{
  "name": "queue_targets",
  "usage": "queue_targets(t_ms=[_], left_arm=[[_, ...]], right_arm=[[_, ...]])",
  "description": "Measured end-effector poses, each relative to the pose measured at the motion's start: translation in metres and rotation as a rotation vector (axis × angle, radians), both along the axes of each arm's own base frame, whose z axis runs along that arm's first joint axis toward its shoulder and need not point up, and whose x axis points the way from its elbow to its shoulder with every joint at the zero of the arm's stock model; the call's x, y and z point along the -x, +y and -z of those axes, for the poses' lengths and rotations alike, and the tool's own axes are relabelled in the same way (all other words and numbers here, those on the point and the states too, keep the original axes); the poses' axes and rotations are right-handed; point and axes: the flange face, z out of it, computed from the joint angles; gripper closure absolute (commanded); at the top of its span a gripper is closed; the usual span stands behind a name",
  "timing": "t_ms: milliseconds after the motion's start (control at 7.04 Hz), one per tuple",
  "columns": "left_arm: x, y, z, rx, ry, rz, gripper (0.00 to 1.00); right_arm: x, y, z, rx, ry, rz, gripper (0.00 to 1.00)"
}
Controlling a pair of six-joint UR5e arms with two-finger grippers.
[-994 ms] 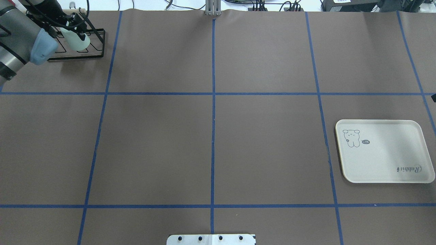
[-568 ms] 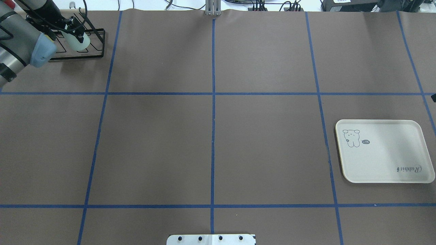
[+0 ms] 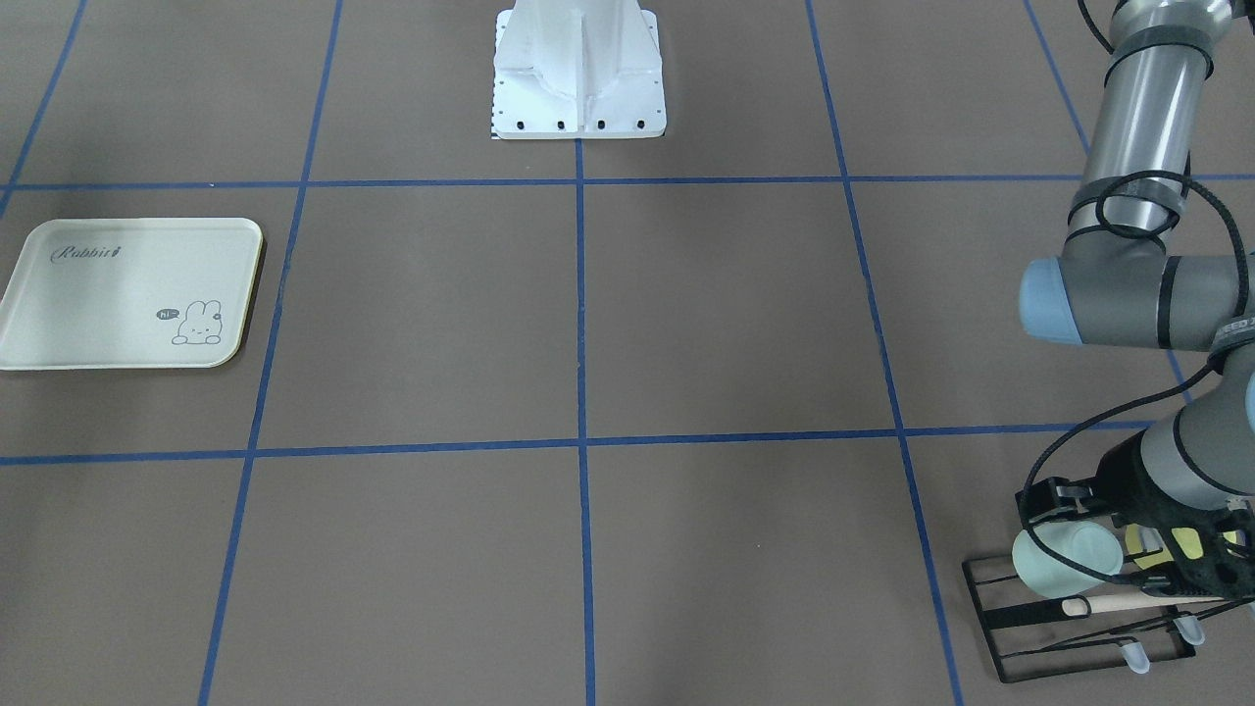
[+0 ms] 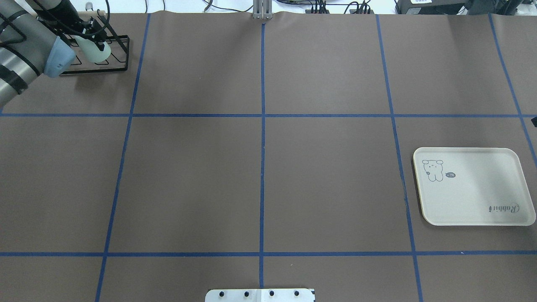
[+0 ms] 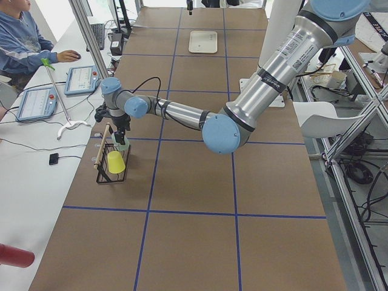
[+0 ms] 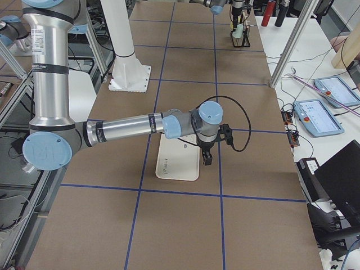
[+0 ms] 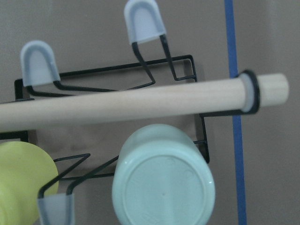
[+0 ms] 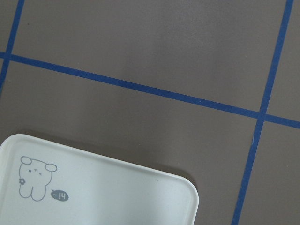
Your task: Left arm grabs green cup and hands to right arm on tray
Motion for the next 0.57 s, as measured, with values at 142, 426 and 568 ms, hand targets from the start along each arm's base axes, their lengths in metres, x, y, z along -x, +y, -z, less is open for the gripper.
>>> queue_targets(t_ms=[142, 426, 568], left_arm=[[-0.0008, -0.0031, 0.0017, 0.002, -0.001, 0.004, 0.02], [-0.0013, -0.0076, 0.0000, -0.004, -0.001, 0.008, 0.02], [-0.0013, -0.0105, 0.0000, -0.017, -0.006, 0.013, 0.02]], right_arm=[[0.0002, 0.0002, -0.0002, 0.001, 0.000, 0.000, 0.00], [0.0004, 0.0007, 0.0000, 0.001, -0.001, 0.001, 0.00], [0.0000, 0.0009, 0.0010, -0.001, -0.001, 0.000, 0.00]])
